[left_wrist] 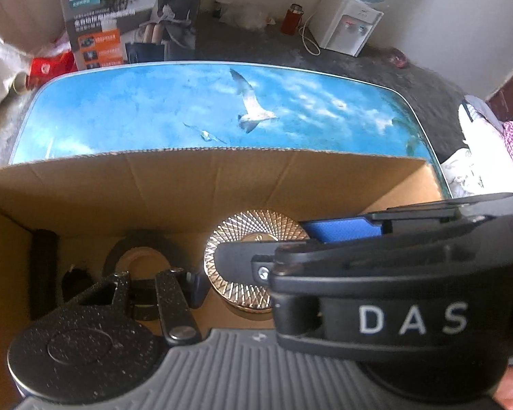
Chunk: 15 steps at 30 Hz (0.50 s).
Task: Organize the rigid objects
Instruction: 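Lower the jar into the box and open the right gripper, then withdraw the right gripper from the box toward the white plug charger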
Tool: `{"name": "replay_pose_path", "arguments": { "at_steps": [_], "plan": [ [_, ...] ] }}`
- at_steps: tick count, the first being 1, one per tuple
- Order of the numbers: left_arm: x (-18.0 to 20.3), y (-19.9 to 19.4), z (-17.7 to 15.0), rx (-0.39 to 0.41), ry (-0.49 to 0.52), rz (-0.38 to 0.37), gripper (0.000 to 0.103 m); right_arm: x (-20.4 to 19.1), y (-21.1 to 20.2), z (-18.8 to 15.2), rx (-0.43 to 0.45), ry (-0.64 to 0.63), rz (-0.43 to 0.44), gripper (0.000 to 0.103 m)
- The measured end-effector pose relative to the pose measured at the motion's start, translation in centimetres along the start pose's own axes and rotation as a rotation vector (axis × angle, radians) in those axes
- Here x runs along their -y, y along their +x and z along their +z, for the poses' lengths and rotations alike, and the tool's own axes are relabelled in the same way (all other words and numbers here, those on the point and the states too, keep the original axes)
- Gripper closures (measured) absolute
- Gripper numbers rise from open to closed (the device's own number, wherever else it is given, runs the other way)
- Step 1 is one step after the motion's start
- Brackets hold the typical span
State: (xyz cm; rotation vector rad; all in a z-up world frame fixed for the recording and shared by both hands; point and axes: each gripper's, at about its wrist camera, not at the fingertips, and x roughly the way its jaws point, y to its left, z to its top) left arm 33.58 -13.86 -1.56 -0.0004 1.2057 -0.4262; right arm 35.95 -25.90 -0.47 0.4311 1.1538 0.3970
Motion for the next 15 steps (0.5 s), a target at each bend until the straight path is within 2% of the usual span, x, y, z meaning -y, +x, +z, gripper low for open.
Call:
{"name": "replay_pose_path", "arguments": {
  "at_steps": [4, 5, 7, 11, 15],
  "plan": [
    [-0.4, 0.9, 0.3, -0.024, -0.046, -0.01, 0.044, 0.3, 0.9, 0.6, -0.001, -0.016, -0.029, 0.049],
    [-0.5, 1.0, 0.3, -0.028, -0.053, -0.018, 0.039, 0.3, 1.1, 0.7, 0.002, -0.021, -0.034, 0.049],
    [-0.5, 1.0, 0.3, -0.029, -0.071, -0.019, 0.038, 0.2, 1.1, 0.7, 0.006, -0.028, -0.048, 0.048],
    [-0.3, -0.1, 0.1, -0.008, -0.072, -0.012, 0.032, -0.5, 0.6, 0.6, 0.035, -0.05, -0.046, 0.048],
    [0.2, -2.6, -0.6, 0.038, -0.055, -0.01, 0.025, -1.6, -1.7, -0.2, 0.098, -0.066, -0.033, 0.048]
  ]
}}
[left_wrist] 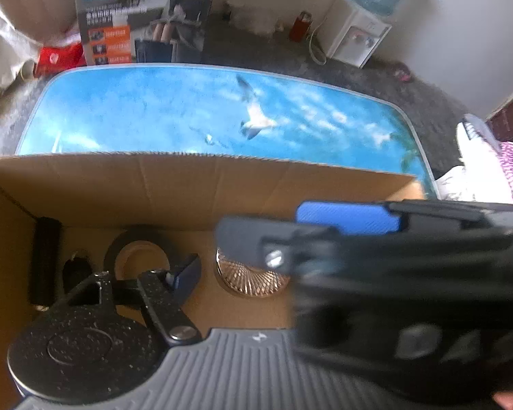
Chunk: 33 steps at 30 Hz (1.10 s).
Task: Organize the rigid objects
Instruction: 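Withdraw the right gripper from the box toward the white plug charger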
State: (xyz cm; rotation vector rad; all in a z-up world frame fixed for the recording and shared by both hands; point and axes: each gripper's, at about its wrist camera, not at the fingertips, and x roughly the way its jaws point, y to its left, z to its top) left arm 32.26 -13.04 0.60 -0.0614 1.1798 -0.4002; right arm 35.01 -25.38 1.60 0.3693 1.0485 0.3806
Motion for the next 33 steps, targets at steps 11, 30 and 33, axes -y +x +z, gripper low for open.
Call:
{"name": "replay_pose_path", "arguments": {
  "at_steps": [11, 30, 33],
  "plan": [
    [3.2, -10.9, -5.7, 0.165, 0.191, -0.004, 0.018, -2.9, -15.3, -6.0, 0.353, -0.004, 0.102, 0.046],
    [3.2, -13.4, -26.5, 0.329, 0.441, 0.024, 0.012, -3.9, -17.6, -28.8, 0.458, 0.082, 0.135, 0.042],
    [3.1, -11.5, -28.5, 0.333, 0.478, 0.03, 0.012, -4.2, -14.6, -30.3, 0.394, 0.11, 0.134, 0.042]
  ]
}}
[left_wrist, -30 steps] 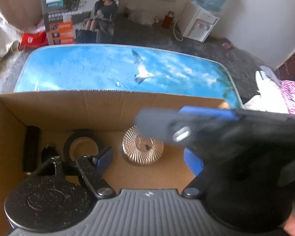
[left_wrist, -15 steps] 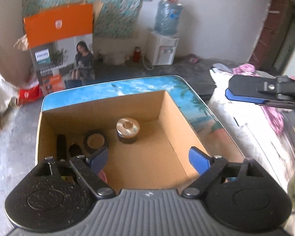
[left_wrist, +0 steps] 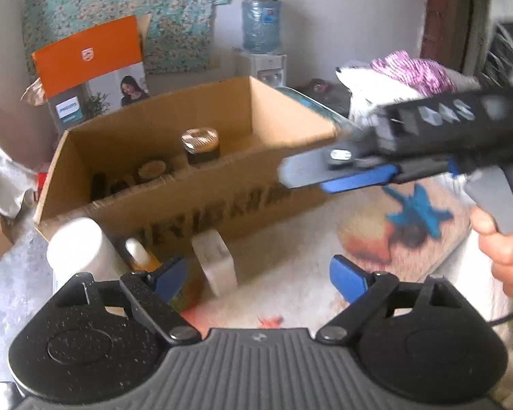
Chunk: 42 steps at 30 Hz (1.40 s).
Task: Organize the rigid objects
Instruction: 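Withdraw the right gripper from the box toward the white plug charger, then grasp the white plug charger with the right gripper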
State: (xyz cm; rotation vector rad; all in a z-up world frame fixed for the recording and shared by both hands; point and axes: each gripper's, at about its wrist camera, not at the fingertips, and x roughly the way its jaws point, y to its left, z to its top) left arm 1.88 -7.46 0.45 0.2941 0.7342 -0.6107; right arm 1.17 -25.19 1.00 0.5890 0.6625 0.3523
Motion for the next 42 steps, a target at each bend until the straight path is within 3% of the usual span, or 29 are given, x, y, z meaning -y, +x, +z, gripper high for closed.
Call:
{"name": "replay_pose_path", "arguments": {
  "at_steps": [5, 10, 19, 28, 42],
  "plan": [
    [1.4, 2.6, -2.9, -0.034, 0.063, 0.01, 0.012, 0.3, 4.0, -2.7, -0.087, 0.061, 0.002, 0.042],
    [1.6, 3.8, -4.1, -0.007, 0.102, 0.047, 0.012, -0.3, 6.5, -3.3, -0.125, 0.041, -0.008, 0.044],
    [0.8, 5.4, -5.1, -0.001, 0.059, 0.05, 0.016, 0.9, 7.2, -2.5, -0.104, 0.076, -0.023, 0.052],
    [0.5, 6.0, -4.9, 0.044, 0.011, 0.084, 0.032, 1.4, 8.7, -1.3, -0.128, 0.102, 0.016, 0.056],
    [0.3, 7.3, -3.5, 0.053, -0.053, 0.108, 0.035, 2.2, 13.1, -0.2, -0.224, 0.157, 0.028, 0.056]
  ]
}}
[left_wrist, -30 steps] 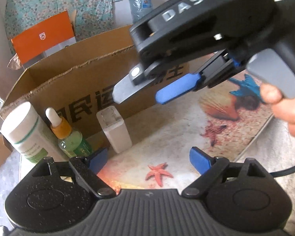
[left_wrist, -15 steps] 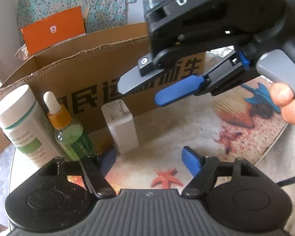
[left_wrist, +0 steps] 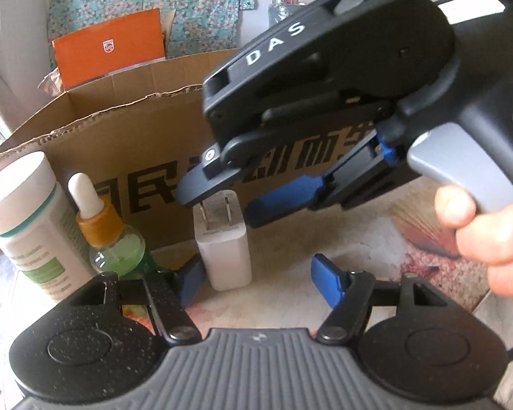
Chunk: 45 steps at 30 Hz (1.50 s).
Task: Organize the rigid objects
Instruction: 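Grasp the white plug charger with the right gripper, then lift the white charger with the right gripper and carry it over the box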
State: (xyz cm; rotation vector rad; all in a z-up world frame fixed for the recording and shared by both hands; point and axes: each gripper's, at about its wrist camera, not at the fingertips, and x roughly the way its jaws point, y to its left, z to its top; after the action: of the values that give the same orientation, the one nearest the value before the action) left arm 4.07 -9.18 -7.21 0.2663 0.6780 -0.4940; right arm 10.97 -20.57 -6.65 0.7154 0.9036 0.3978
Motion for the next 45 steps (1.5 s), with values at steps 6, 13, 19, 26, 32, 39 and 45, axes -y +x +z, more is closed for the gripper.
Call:
{"name": "replay_pose_path", "arguments": {
  "at_steps": [6, 13, 19, 26, 32, 39, 45],
  "plan": [
    [0.6, 0.1, 0.2, -0.002, 0.034, -0.013, 0.041, -0.1, 0.4, 0.0, -0.024, 0.011, -0.025, 0.056],
    [1.6, 0.0, 0.4, -0.001, 0.054, -0.082, 0.051, 0.9, -1.8, -0.8, -0.014, 0.065, -0.045, 0.056],
    [2.5, -0.1, 0.2, -0.002, 0.075, -0.138, 0.055, 2.0, -3.7, -1.7, 0.013, 0.118, -0.054, 0.055],
    [2.7, -0.3, 0.4, -0.008, 0.073, -0.141, 0.061, 2.4, -4.7, -2.3, 0.051, 0.155, -0.023, 0.055],
    [3.1, 0.1, 1.1, -0.015, 0.083, -0.119, 0.064, 3.1, -6.1, -2.2, 0.116, 0.176, -0.03, 0.054],
    [3.1, 0.9, 1.9, -0.032, 0.055, -0.107, 0.071, 4.2, -5.6, -2.2, 0.118, 0.208, -0.05, 0.056],
    [2.7, 1.1, 2.0, -0.035, 0.037, -0.11, 0.074, 4.3, -4.7, -2.5, 0.102, 0.214, -0.048, 0.059]
  ]
}}
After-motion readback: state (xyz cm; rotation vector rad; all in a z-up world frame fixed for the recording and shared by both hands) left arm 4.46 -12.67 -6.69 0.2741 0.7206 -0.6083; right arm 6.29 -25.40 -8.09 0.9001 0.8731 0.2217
